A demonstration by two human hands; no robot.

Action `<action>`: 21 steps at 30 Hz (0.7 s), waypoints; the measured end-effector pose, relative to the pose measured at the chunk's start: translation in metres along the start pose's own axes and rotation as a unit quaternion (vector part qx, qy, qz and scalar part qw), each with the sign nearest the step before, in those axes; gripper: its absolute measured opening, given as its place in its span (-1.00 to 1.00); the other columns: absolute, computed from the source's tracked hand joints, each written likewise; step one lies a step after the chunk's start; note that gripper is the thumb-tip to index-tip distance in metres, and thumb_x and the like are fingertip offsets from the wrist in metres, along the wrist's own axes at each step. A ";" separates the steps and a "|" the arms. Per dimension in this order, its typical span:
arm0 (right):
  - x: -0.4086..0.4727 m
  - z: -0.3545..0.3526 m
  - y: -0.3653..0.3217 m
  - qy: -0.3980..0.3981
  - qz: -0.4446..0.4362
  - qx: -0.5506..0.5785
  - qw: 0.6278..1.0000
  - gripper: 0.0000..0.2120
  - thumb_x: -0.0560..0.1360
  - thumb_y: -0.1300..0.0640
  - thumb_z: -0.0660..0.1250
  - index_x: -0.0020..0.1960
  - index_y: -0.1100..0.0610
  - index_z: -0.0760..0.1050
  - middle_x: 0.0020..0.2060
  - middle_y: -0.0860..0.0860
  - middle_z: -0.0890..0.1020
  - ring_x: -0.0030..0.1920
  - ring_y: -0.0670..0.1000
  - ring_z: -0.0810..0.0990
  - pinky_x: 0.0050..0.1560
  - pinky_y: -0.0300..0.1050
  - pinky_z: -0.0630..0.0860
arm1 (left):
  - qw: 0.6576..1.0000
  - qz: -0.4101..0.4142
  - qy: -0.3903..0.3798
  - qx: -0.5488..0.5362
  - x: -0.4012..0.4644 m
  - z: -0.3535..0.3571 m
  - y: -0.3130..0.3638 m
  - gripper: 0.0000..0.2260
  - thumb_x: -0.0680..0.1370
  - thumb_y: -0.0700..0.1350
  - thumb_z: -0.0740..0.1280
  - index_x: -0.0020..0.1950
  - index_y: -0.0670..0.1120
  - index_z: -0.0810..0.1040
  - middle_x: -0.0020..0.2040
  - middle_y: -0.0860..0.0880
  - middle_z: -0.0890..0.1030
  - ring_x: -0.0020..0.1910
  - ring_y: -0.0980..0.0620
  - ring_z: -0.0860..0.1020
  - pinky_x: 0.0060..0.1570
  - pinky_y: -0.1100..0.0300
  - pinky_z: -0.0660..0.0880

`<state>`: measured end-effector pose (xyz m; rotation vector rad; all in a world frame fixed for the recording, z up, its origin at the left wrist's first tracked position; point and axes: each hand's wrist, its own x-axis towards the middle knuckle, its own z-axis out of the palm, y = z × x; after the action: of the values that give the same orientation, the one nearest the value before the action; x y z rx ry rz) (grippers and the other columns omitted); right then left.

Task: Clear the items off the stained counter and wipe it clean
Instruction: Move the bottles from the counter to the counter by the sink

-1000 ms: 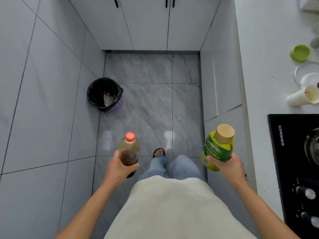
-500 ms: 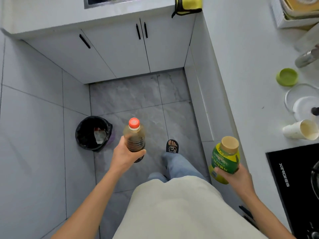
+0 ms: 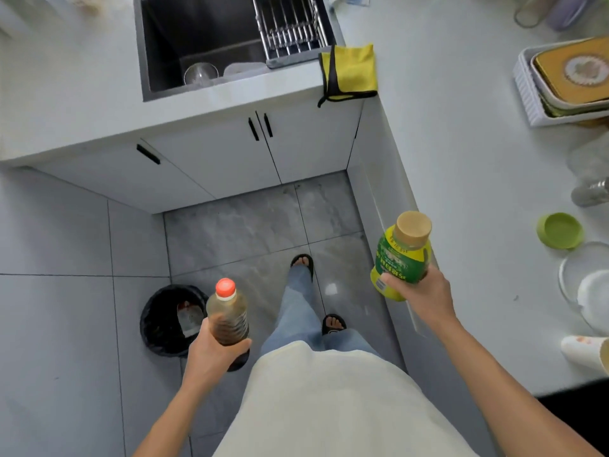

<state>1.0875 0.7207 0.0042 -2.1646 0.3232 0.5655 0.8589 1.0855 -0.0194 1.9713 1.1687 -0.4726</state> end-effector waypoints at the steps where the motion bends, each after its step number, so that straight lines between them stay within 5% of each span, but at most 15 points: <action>1: 0.010 0.003 -0.013 0.000 -0.001 0.007 1.000 -0.58 0.33 -0.07 0.67 0.11 -0.07 0.61 -0.09 -0.19 0.70 -0.04 -0.24 0.63 -0.12 -0.22 0.53 | 1.000 0.000 -0.003 0.001 0.013 -0.005 0.008 -0.35 0.19 0.19 0.64 0.18 0.24 0.42 -0.05 0.31 0.60 -0.08 0.30 0.55 -0.16 0.33 0.43; 6: 0.042 0.016 -0.060 0.015 0.015 0.033 0.999 -0.66 0.36 0.04 0.66 -0.03 -0.19 0.56 -0.09 -0.17 0.69 -0.04 -0.21 0.64 -0.08 -0.16 0.56 | 0.998 0.026 -0.035 0.037 0.088 -0.031 0.065 -0.36 0.17 0.22 0.61 0.16 0.24 0.41 -0.02 0.24 0.63 -0.02 0.14 0.62 -0.15 0.19 0.48; 9: 0.053 0.019 -0.074 0.040 0.045 0.042 0.997 -0.65 0.35 0.05 0.66 -0.11 -0.22 0.52 -0.15 -0.25 0.66 -0.09 -0.27 0.61 -0.17 -0.25 0.51 | 0.994 0.073 -0.060 0.057 0.130 -0.039 0.118 -0.37 0.16 0.24 0.59 0.14 0.29 0.40 -0.02 0.26 0.64 -0.05 0.27 0.60 -0.17 0.28 0.46; 13: 0.060 0.021 -0.075 0.066 0.106 0.060 0.990 -0.66 0.33 0.04 0.68 -0.11 -0.20 0.54 -0.15 -0.23 0.66 -0.07 -0.22 0.63 -0.12 -0.16 0.52 | 0.984 0.139 -0.092 0.067 0.177 -0.046 0.196 -0.39 0.18 0.24 0.60 0.12 0.36 0.38 -0.01 0.31 0.62 -0.04 0.35 0.58 -0.16 0.39 0.43; 18: 0.068 0.017 -0.075 0.095 0.172 0.063 0.978 -0.57 0.28 -0.05 0.69 0.04 -0.17 0.55 -0.14 -0.34 0.61 -0.10 -0.33 0.56 -0.21 -0.35 0.44 | 0.966 0.215 -0.123 0.071 0.224 -0.045 0.288 -0.32 0.23 0.27 0.62 0.25 0.35 0.37 0.06 0.32 0.62 0.03 0.36 0.59 -0.09 0.44 0.43; 21: 0.084 0.012 -0.079 0.116 0.197 0.066 0.971 -0.56 0.26 -0.09 0.69 0.03 -0.14 0.57 -0.15 -0.33 0.62 -0.11 -0.32 0.57 -0.21 -0.28 0.46 | 0.958 0.243 -0.131 0.075 0.249 -0.042 0.334 -0.32 0.24 0.28 0.62 0.25 0.39 0.35 0.06 0.34 0.62 0.04 0.40 0.57 -0.07 0.44 0.42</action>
<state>1.1897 0.7753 0.0088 -2.0476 0.9082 0.4901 1.2694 1.1691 -0.0092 2.1538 0.4683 -0.5499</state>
